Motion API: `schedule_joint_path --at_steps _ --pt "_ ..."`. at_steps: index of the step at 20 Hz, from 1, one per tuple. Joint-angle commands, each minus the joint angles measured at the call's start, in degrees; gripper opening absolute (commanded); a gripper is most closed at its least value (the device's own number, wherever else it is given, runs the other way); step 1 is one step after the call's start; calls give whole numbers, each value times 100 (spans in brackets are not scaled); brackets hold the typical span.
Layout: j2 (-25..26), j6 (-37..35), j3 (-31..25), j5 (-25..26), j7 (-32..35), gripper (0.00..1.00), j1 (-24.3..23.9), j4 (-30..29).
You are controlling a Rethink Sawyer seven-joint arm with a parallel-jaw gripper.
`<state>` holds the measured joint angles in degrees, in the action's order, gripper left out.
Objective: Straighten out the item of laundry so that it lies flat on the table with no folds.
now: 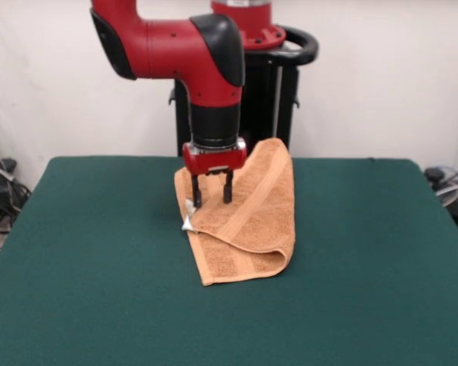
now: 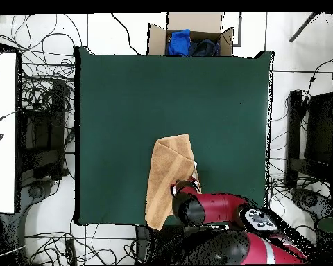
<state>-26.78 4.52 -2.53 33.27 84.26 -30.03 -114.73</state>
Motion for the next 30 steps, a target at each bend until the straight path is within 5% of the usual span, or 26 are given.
schedule_joint_path --at_steps 1,30 --pt "-110 -296 -366 88 481 100 -170 643" --pt "538 230 -427 64 720 100 -99 733"
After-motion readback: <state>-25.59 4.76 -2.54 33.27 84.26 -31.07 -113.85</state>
